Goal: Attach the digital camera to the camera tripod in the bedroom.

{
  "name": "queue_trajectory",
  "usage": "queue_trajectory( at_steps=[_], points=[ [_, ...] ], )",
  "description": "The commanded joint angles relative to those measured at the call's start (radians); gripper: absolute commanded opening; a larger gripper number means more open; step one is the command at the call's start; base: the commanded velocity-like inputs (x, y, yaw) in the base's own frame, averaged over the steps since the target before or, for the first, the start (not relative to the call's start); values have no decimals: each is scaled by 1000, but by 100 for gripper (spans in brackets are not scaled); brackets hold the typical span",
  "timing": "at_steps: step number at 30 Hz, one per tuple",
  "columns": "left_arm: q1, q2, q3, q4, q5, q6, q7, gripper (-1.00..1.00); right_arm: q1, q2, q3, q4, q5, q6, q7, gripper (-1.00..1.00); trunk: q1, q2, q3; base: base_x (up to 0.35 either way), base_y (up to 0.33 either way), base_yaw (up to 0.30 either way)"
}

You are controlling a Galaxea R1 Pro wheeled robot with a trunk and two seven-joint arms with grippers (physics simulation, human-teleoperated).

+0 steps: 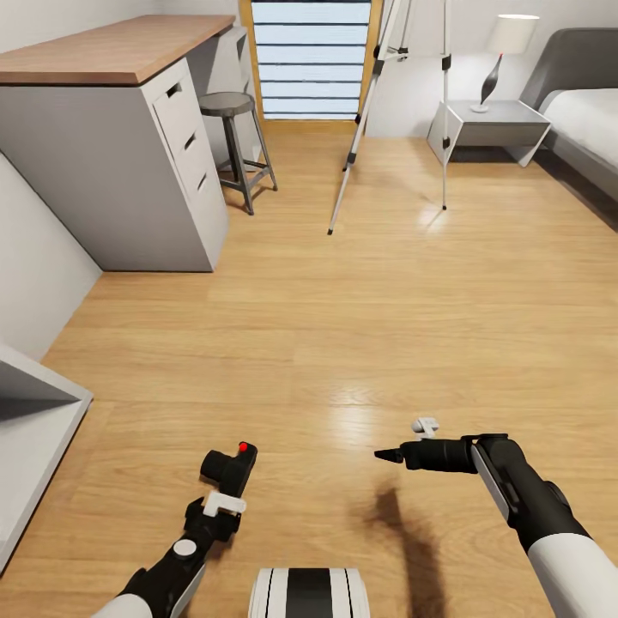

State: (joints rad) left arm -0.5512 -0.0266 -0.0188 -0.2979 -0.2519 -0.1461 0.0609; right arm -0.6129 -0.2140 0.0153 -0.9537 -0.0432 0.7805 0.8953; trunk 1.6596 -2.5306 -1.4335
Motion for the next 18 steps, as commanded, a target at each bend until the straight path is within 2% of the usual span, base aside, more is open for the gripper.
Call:
queue_trajectory(
  at_steps=[1,18],
  points=[
    [-1,0,-2,3,-9,-3,6,100,0,-1,2,-1,-4,6,-1,100,0,0,-1,0,0,0],
    [0,-1,-2,18,-8,-4,11,100,0,-1,2,0,-4,6,0,100,0,0,-1,0,0,0]
  ],
)
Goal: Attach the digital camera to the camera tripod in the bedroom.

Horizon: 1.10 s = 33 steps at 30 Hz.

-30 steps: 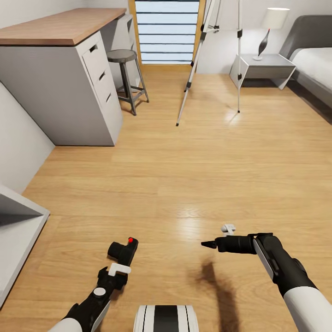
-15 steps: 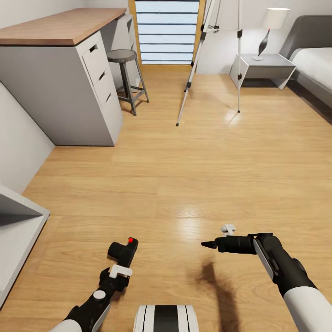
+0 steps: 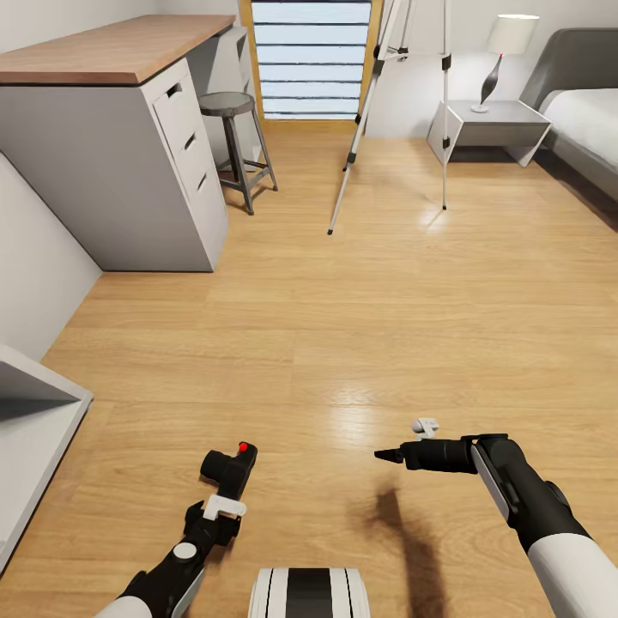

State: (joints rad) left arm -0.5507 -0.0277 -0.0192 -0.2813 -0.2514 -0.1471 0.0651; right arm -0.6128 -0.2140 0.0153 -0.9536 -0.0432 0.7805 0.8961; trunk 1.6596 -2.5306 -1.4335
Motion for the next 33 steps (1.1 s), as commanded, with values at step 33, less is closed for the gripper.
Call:
queue_trajectory(
  at_steps=[33],
  points=[
    [-2,5,-2,91,-12,-131,13,100,0,1,2,4,-4,6,-6,100,0,0,-1,0,0,0]
  ],
)
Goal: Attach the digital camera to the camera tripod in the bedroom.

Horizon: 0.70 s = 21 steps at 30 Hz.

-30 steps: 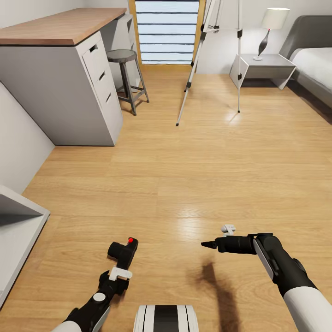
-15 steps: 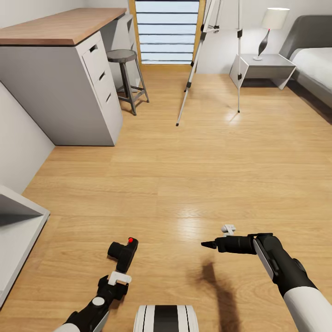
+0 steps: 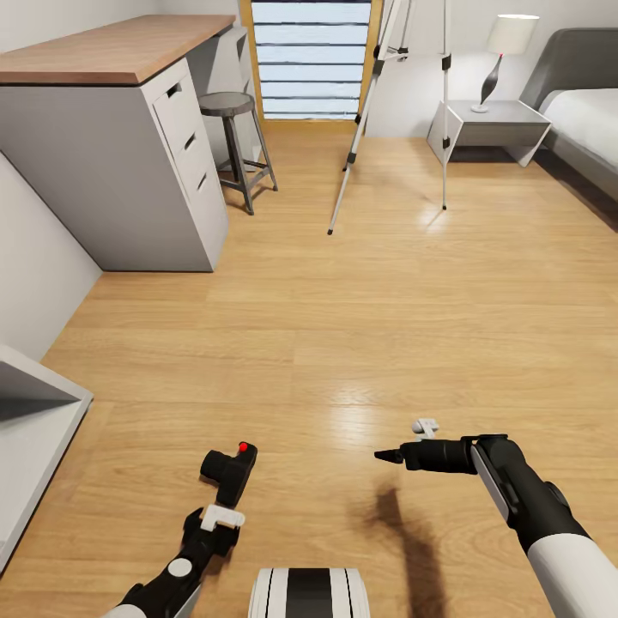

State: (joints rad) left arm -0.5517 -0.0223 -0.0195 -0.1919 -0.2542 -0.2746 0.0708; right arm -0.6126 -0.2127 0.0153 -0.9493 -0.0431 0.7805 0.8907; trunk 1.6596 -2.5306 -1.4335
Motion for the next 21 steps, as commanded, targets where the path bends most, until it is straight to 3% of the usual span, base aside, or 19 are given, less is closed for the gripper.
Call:
queue_trajectory(
  at_steps=[1,15,21],
  points=[
    [-1,0,-2,1,-9,-8,7,100,-1,-1,2,0,-4,6,-1,100,0,0,-1,0,0,0],
    [-1,-6,-1,0,-7,-23,13,100,0,0,2,0,-4,6,-7,100,0,0,-1,2,0,0],
    [-1,-7,0,0,-7,-19,13,100,-1,0,2,0,-3,6,-7,100,0,0,-1,146,0,0]
  ],
)
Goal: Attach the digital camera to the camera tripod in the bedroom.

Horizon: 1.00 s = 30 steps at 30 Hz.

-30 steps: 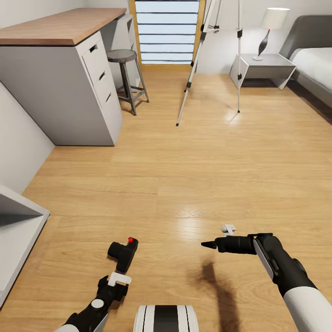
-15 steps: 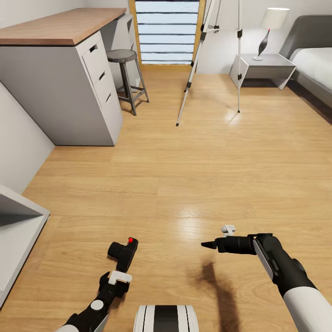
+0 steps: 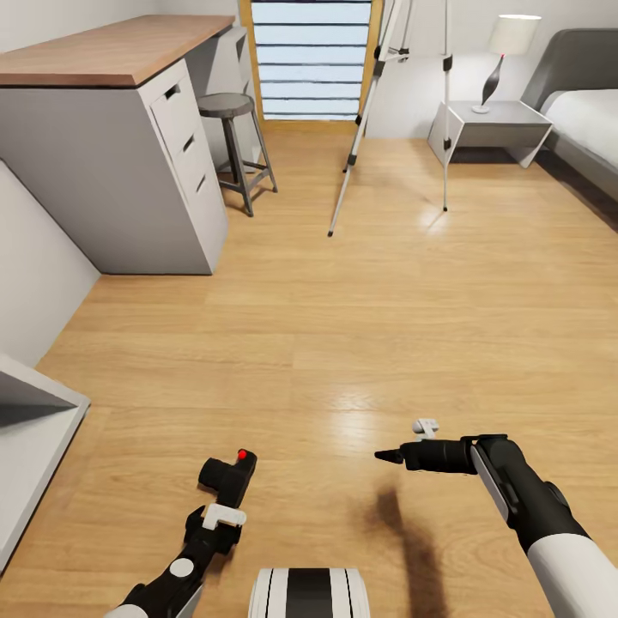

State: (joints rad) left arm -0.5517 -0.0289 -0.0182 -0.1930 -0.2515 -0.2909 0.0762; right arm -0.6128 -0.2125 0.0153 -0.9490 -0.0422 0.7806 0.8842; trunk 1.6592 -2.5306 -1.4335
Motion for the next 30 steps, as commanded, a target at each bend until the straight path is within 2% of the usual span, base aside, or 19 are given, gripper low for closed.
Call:
queue_trajectory(
  at_steps=[1,30],
  points=[
    [-1,0,-2,1,-9,-4,8,100,0,-1,2,-1,-4,6,-1,100,0,0,-1,142,0,0],
    [-1,-2,-1,2,-7,-1,11,100,0,-1,2,-1,-4,6,-8,100,0,0,-1,17,0,0]
  ],
)
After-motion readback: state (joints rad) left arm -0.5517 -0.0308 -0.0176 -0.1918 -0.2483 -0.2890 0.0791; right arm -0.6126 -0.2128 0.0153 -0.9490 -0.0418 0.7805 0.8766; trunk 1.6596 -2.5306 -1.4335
